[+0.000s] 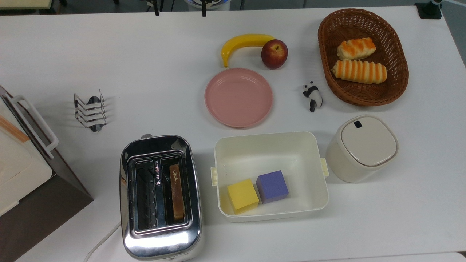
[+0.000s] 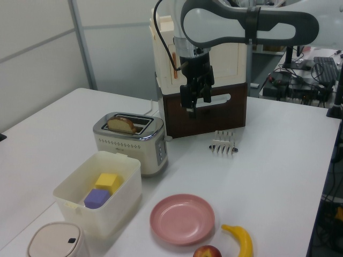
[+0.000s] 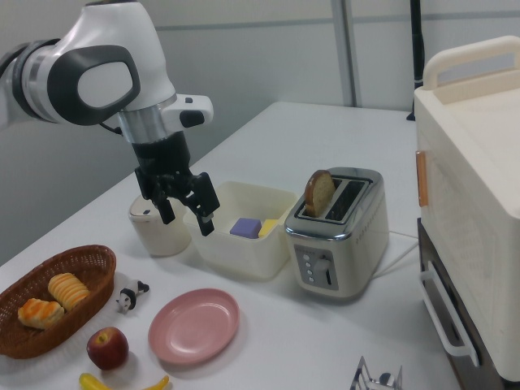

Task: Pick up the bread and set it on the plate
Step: 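Move the open gripper from rest toward the silver toaster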

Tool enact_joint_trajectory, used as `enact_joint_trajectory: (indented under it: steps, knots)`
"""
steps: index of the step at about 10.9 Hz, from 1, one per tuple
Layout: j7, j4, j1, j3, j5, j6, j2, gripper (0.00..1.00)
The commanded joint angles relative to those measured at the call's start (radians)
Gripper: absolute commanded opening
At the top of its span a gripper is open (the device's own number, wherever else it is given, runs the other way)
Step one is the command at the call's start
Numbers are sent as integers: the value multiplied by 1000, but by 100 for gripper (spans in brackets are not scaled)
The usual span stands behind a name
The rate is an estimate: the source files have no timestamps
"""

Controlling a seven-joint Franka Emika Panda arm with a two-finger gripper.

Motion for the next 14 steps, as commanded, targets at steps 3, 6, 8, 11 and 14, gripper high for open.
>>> enact_joint_trajectory:
  steps: [3, 6, 8, 11, 14]
  knots:
    - [11, -36, 11, -3, 6, -17, -34, 100]
    - [8, -34, 9, -3, 8, -3, -31, 100]
    - [6, -33, 9, -5, 6, 26, -28, 100]
    - [6, -34, 5, -5, 9, 147, -11, 100]
    - [14, -32, 3, -6, 14, 300, 41, 100]
